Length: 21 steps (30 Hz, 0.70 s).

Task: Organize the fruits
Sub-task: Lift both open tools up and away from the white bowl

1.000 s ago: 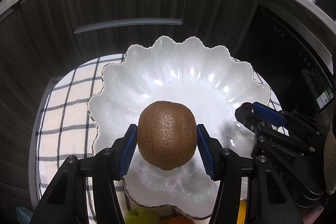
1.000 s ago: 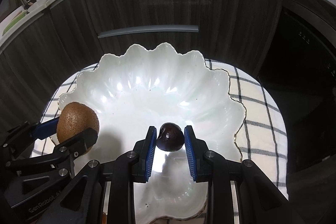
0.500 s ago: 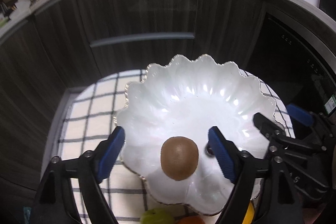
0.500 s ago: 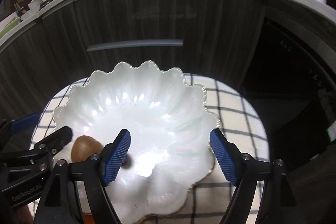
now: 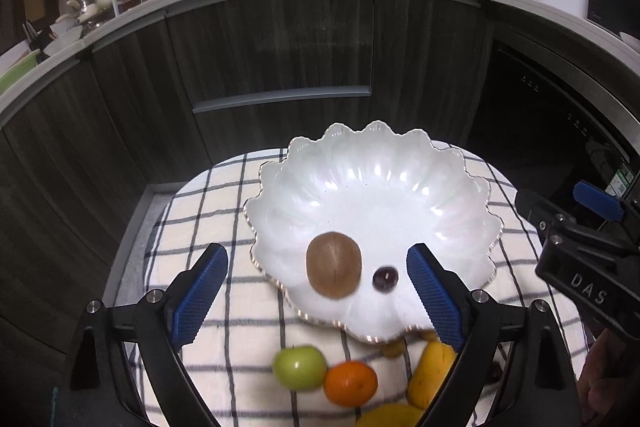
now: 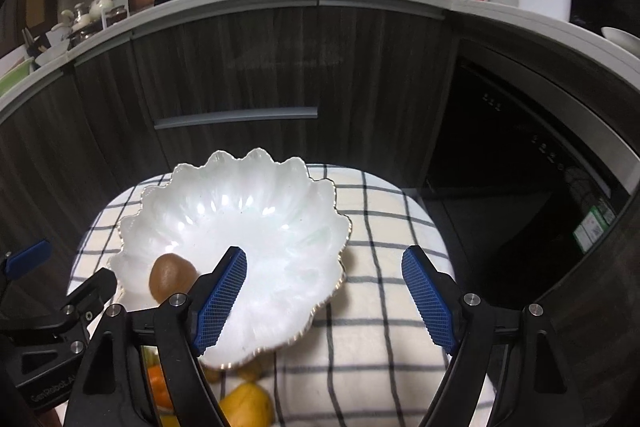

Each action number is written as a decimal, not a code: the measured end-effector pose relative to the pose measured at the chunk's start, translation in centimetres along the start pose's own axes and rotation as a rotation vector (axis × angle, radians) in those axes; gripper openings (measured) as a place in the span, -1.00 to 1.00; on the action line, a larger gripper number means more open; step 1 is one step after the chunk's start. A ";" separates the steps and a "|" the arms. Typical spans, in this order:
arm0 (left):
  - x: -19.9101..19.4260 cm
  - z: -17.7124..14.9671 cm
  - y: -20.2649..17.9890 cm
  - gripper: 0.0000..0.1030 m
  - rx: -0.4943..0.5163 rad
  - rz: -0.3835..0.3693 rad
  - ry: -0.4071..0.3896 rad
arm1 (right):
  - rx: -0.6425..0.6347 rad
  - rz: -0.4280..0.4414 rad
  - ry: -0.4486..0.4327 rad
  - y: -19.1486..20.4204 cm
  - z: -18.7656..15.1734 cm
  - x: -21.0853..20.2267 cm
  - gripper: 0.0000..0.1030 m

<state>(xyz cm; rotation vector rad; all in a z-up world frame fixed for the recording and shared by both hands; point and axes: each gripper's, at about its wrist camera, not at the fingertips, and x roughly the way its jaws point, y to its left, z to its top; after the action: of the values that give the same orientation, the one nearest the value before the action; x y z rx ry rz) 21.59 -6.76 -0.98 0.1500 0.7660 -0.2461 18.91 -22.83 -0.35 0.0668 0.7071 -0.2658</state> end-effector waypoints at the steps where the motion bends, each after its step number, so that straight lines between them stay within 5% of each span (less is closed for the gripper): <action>1: -0.5 -0.3 -0.1 0.78 0.001 0.001 -0.003 | -0.001 0.004 -0.006 -0.1 -0.2 -0.6 0.57; 21: -7.0 -7.3 -1.6 0.78 0.009 -0.003 -0.020 | -0.011 -0.021 -0.005 -2.0 -6.2 -7.4 0.57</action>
<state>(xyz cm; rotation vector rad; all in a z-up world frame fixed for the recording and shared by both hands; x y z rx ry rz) 11.47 -5.51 -1.32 0.1545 0.7453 -0.2533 9.09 -22.20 -0.20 0.0481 0.7041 -0.2820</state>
